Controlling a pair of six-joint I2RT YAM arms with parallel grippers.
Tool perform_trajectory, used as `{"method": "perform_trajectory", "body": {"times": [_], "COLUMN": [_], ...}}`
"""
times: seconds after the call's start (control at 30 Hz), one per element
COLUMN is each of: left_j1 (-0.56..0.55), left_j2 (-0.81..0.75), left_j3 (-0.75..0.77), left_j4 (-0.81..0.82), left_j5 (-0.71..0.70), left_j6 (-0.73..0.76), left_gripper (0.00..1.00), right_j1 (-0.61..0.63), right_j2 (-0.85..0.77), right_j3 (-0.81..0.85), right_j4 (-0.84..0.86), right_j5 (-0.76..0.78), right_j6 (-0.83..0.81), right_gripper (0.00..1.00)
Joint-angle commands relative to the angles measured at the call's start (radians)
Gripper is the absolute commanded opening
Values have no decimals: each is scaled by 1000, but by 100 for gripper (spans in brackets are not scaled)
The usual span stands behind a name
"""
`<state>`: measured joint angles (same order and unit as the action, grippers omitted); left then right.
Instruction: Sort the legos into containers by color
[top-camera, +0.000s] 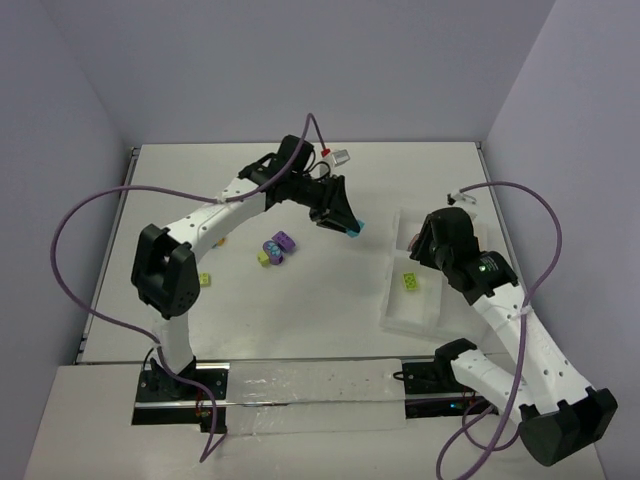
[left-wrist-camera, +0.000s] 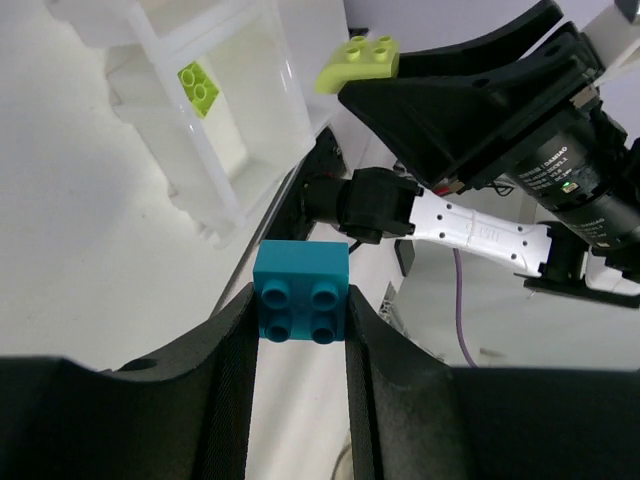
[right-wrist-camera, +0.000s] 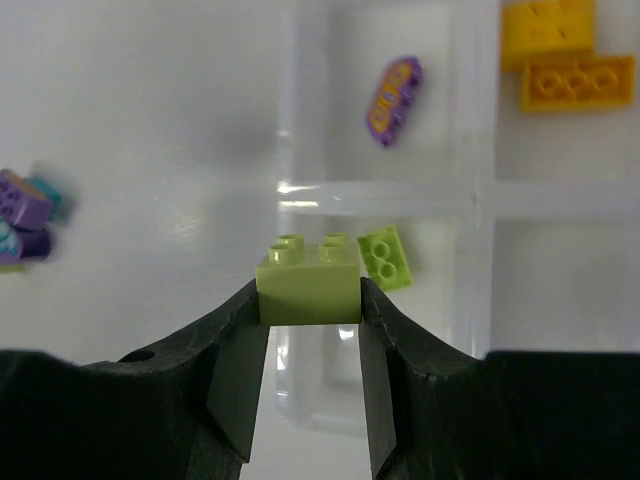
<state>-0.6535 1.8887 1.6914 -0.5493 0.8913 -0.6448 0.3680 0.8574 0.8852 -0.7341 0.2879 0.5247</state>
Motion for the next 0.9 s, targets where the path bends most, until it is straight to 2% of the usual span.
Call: {"method": "perform_trajectory", "body": {"times": [0.0, 0.17, 0.23, 0.27, 0.33, 0.43, 0.47, 0.57, 0.63, 0.7, 0.73, 0.77, 0.8, 0.87], "left_j1": [-45, -69, -72, -74, -78, -80, -80, -79, -78, -77, -75, -72, -72, -64], "left_j2": [106, 185, 195, 197, 199, 201, 201, 201, 206, 208, 207, 200, 194, 171], "left_j3": [169, 243, 255, 254, 249, 245, 243, 235, 234, 241, 240, 230, 220, 179], "left_j4": [-5, 9, 9, 10, 13, 9, 9, 19, 14, -18, -29, -43, -43, -33], "left_j5": [-51, -52, -55, -60, -66, -76, -76, -33, 27, 72, 76, 106, 120, 181], "left_j6": [-16, -49, -53, -53, -53, -51, -51, -52, -27, 9, 13, 42, 53, 72], "left_gripper": [0, 0, 0, 0, 0, 0, 0, 0, 0, 0, 0, 0, 0, 0], "right_j1": [-80, -81, -83, -83, -83, -82, -83, -81, -82, -80, -79, -78, -78, -75], "right_j2": [30, 43, 38, 38, 44, 57, 57, 49, 37, 19, 6, -19, -36, -94], "right_j3": [10, -53, -77, -92, -117, -133, -125, -83, -32, 5, 11, 17, 16, -1], "right_j4": [-146, -175, -175, -173, -174, -171, -166, -134, -65, -1, 32, 79, 81, 167], "right_j5": [-37, -56, -59, -64, -74, -86, -90, -102, -145, -213, -257, -324, -327, -466], "right_j6": [231, 313, 321, 325, 328, 322, 311, 246, 79, -45, -57, -150, -197, -321], "right_gripper": [0, 0, 3, 9, 27, 72, 79, 83, 78, 75, 75, 74, 74, 72]}}
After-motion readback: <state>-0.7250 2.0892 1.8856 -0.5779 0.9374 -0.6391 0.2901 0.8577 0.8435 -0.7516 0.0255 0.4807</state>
